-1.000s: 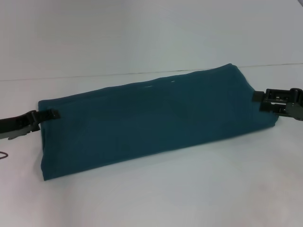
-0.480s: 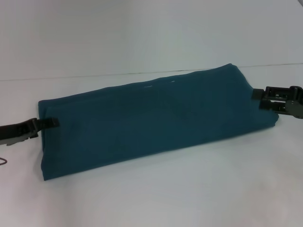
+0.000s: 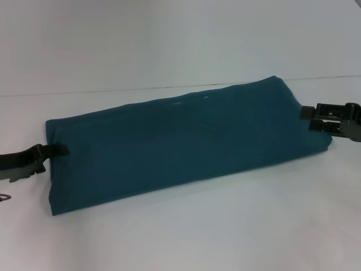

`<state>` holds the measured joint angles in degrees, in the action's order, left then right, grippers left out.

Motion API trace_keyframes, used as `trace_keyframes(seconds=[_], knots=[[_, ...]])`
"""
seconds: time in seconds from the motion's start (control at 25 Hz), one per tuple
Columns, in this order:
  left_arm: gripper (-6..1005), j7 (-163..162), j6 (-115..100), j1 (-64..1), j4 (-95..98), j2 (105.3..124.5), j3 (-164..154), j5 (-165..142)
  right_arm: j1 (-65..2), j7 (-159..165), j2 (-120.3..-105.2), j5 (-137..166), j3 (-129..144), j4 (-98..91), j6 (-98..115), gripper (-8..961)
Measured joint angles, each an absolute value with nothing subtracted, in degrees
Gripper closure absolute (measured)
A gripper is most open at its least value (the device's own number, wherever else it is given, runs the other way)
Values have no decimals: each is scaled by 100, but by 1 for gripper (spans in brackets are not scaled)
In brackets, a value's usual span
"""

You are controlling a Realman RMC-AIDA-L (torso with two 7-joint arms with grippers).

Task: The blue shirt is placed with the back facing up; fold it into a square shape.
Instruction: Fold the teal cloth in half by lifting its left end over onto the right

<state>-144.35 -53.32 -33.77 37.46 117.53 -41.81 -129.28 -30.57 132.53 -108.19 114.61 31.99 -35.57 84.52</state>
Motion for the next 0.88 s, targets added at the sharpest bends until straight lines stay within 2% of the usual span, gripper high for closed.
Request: trace_keyframes(seconds=[0.36,0.88], knots=[[143,-14757,-5249,-3382,3731,11816,-4173,-12926,-3031,13253,-10819,11461,3195,-3560,8446,322],[207,-14703,-5111,-3402,3681,11857,-4263,-12929,-3040,13254,-10819,11461,3190,-3560,8446,326]])
